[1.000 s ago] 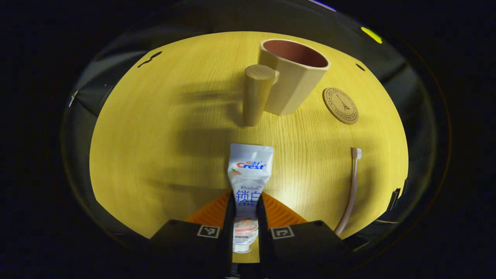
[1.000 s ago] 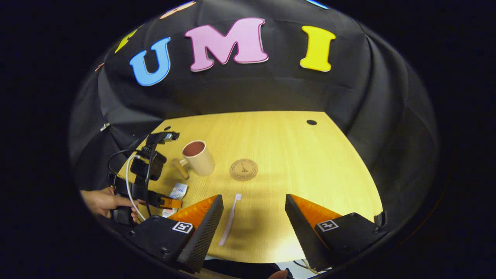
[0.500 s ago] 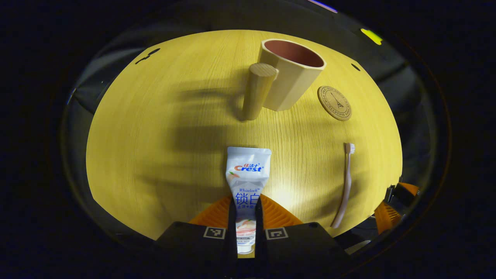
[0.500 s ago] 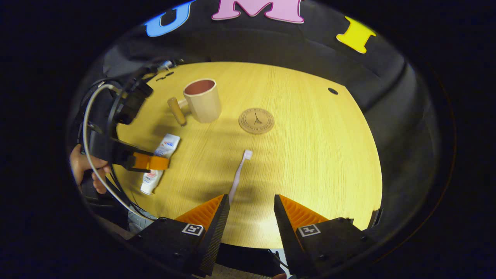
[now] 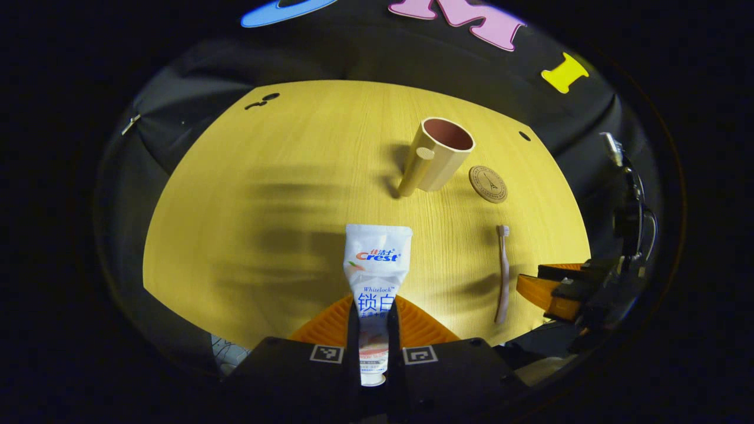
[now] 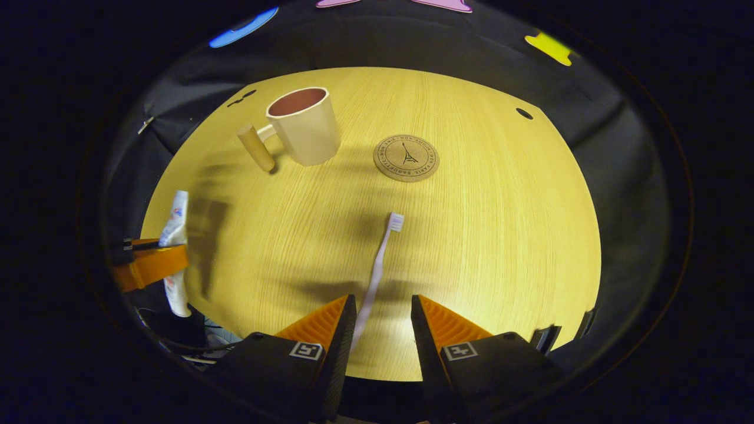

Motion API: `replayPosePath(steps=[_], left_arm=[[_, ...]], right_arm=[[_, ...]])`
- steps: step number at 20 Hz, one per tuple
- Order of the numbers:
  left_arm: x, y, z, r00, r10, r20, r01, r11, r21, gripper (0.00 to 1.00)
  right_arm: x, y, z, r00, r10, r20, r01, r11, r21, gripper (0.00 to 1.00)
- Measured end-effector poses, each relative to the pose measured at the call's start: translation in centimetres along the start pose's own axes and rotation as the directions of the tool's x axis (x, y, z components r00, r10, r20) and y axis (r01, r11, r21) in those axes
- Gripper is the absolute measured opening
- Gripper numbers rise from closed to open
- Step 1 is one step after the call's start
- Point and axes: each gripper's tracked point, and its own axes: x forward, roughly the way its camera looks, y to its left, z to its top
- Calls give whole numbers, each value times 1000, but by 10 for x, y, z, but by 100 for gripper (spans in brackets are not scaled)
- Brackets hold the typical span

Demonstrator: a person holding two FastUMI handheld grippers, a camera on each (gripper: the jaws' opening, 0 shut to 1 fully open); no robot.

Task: Put the toothbrush and toothpaste on the desktop into the cup, then pick up the cup and place it on the coaster on the desktop.

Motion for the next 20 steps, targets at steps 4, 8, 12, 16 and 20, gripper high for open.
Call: replayPosePath(steps=[4, 8, 12, 16, 20], left_arm=[[-26, 19, -13, 1000, 16, 15, -15, 1000, -21, 22], [-31, 28, -23, 1000, 23, 15, -23, 998, -56, 22], [-35, 34, -33, 999, 34, 8, -34, 997, -74, 22], [-38, 36, -37, 999, 38, 0, -37, 996, -85, 22], [-38, 36, -37, 999, 46, 6, -45, 995, -92, 22]], right_arm=[[14, -2, 2, 999, -30, -36, 30, 999, -18, 57], [26, -4, 5, 996, -60, -67, 58, 998, -22, 44], [32, -1, 11, 996, -49, -79, 48, 999, -9, 40], [33, 8, 14, 995, -14, -100, 17, 999, 28, 44], [32, 19, 17, 995, 25, -97, -21, 999, 39, 43]])
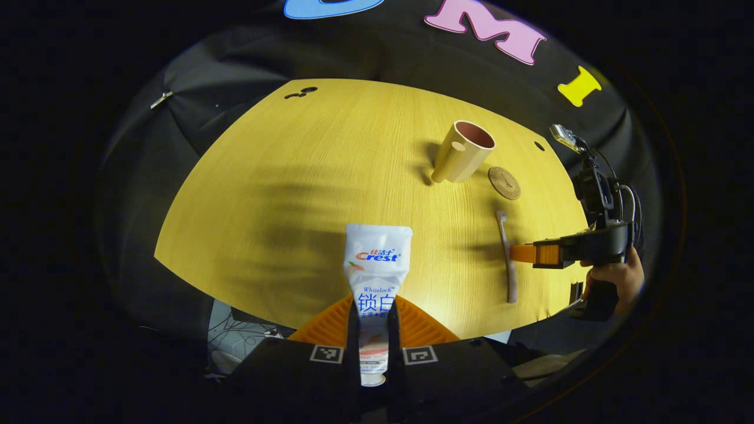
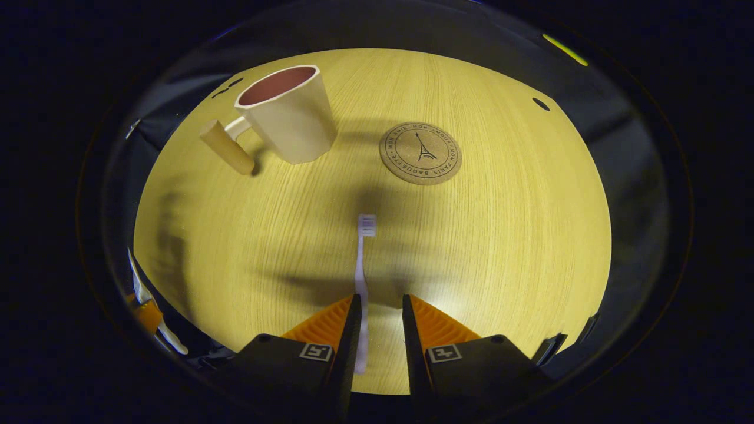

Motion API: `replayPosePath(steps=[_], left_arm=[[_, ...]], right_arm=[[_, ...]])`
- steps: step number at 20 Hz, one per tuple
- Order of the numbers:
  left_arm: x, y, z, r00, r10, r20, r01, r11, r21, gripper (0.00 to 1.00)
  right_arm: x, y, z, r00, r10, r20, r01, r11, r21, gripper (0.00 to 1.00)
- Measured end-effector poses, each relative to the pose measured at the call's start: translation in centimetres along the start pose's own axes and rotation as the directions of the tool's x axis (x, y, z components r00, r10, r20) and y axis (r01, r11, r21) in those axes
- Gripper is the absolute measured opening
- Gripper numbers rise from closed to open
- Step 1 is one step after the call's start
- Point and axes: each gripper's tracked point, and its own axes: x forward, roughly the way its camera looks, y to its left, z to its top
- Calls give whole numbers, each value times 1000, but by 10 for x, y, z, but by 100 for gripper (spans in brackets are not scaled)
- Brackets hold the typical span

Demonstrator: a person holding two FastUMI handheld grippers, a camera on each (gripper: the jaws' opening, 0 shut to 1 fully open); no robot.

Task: Put the toothbrush and toothpaste on the desktop into the cup, then pick up the cup and place it on the coaster on the desktop.

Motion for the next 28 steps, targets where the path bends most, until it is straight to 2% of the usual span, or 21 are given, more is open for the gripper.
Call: replayPosePath(steps=[8, 9, 10, 14, 17, 19, 20, 21, 24, 26, 28], left_arm=[[4, 1, -2, 1000, 12, -4, -12, 1000, -15, 22], [4, 1, -1, 1000, 13, -1, -13, 1000, -15, 17], [3, 0, 0, 1000, 11, 3, -11, 1000, -15, 22], [-2, -5, 7, 1000, -15, 24, 15, 1000, -7, 22], [-5, -22, 25, 996, -50, 73, 50, 999, 4, 22], [-10, -30, 44, 990, -76, 122, 74, 997, 17, 22], [-11, -35, 53, 985, -88, 150, 86, 996, 25, 22], [-13, -44, 63, 979, -100, 179, 96, 995, 30, 22], [-22, -63, 100, 949, -141, 281, 136, 990, 38, 22], [-28, -80, 133, 918, -193, 347, 187, 981, 50, 22], [-33, -100, 166, 873, -264, 411, 250, 964, 87, 22]], right_arm=[[12, 10, -7, 1000, 9, -22, -11, 998, -65, 44], [15, 13, -4, 1000, 14, 1, -14, 998, -64, 48], [11, 16, -5, 1000, 31, 5, -30, 996, -79, 13], [11, 19, -6, 994, 107, 21, -101, 976, -192, 8], [6, 20, -2, 981, 189, 51, -180, 972, -149, 6], [-4, 22, 13, 957, 256, 136, -244, 965, -99, 6], [-12, 20, 21, 942, 279, 186, -265, 959, -98, 0], [-20, 18, 29, 927, 296, 231, -278, 955, -107, 6], [-44, 12, 39, 886, 341, 314, -331, 940, -86, 6], [-55, 6, 41, 868, 354, 349, -357, 932, -59, 6], [-65, 0, 41, 855, 363, 370, -379, 925, -32, 6]])
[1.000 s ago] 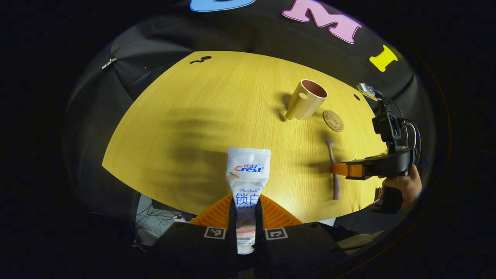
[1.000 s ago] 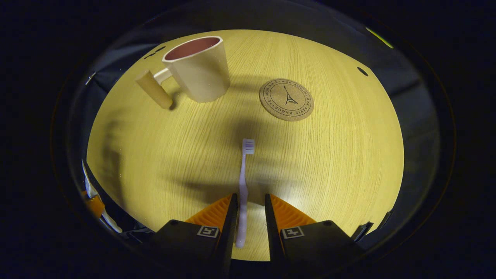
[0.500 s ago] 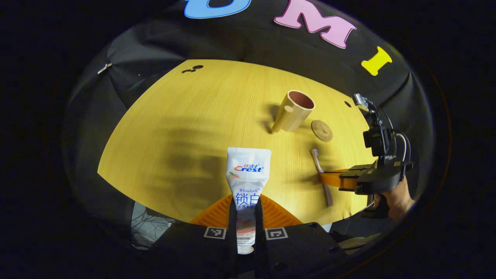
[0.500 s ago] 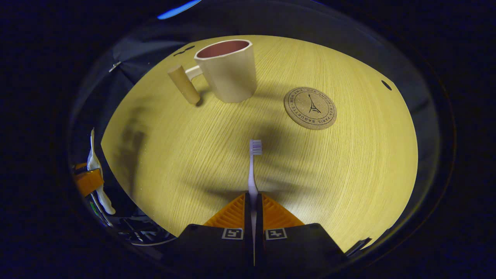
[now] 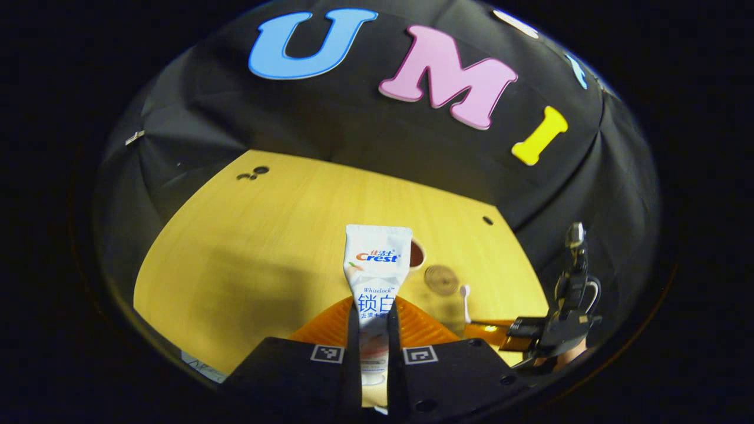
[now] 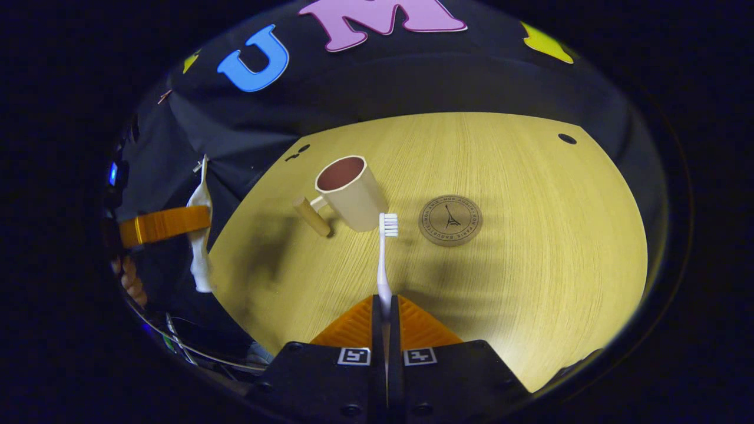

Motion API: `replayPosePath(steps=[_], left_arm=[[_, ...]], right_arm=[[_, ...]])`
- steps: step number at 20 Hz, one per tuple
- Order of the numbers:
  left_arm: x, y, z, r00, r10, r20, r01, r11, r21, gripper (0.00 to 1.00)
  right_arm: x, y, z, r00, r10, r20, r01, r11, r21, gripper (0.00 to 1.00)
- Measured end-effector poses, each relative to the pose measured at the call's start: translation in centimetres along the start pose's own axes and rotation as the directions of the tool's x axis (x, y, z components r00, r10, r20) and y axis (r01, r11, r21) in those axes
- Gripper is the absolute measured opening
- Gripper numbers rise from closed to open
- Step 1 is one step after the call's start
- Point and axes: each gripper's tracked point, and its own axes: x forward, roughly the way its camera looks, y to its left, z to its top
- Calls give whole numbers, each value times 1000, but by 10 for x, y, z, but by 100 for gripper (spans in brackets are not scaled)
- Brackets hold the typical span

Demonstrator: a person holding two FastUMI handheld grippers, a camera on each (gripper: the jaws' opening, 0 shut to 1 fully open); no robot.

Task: Put the toothbrush and toothpaste on the desktop into the cup, then pick up the cup and place it on the coaster on the desktop.

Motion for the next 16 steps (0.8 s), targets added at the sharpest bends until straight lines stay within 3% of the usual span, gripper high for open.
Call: replayPosePath(steps=[5, 8, 16], left_arm=[[38, -35, 64, 980, -114, 165, 98, 990, 101, 22], [65, -54, 84, 960, -188, 208, 161, 977, 137, 22], [140, -56, 83, 950, -222, 220, 203, 974, 104, 22]], right_arm=[[-21, -12, 10, 998, 2, 56, -6, 997, 77, 6], [-34, -32, 14, 996, -28, 84, 19, 993, 114, 6], [-64, -81, 11, 985, -131, 111, 106, 973, 205, 6]])
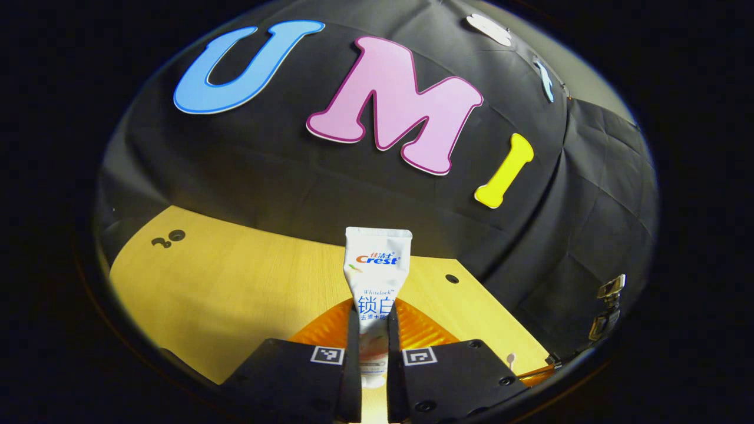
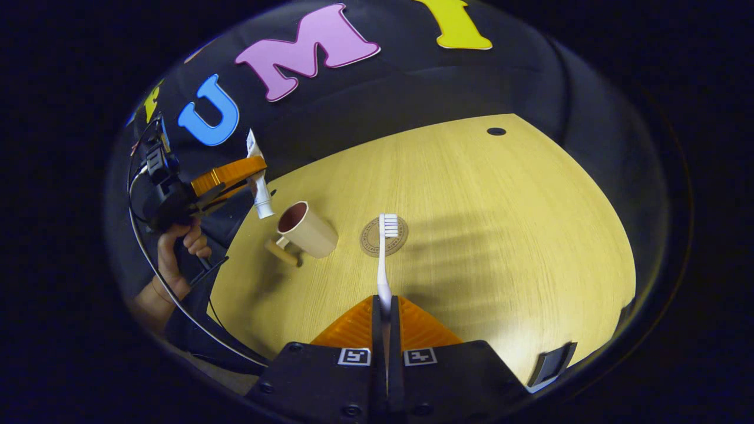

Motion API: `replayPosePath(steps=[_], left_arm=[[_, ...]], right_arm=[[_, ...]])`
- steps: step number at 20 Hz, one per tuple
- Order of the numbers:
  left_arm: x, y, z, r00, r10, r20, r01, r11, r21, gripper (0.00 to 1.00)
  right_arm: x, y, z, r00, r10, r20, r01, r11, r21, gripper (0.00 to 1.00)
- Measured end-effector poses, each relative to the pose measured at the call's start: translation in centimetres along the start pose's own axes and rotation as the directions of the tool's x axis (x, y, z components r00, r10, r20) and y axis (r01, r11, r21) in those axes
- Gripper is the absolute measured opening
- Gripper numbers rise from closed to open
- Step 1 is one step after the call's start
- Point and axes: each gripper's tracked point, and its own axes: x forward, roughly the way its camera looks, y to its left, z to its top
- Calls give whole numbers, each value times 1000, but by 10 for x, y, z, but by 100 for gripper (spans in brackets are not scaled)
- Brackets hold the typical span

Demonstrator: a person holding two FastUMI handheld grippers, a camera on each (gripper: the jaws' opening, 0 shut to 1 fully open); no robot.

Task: Put the toothbrush and toothpaste on the desktop into the cup, then pick up the cup and place it on the coaster on the desktop.

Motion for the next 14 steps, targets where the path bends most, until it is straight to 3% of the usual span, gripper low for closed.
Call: replayPosePath(steps=[7, 10, 14], left_arm=[[22, 29, -47, 993, 74, -94, -68, 996, 59, 22], [16, 38, -63, 982, 118, -148, -108, 991, 77, 30], [6, 33, -81, 972, 108, -208, -94, 992, 80, 39]], right_arm=[[-2, 0, 12, 1000, 2, 23, -2, 1000, 23, 6], [4, 12, 19, 999, 23, 37, -24, 999, 21, 6], [6, 28, 29, 997, 50, 59, -51, 999, 16, 6]])
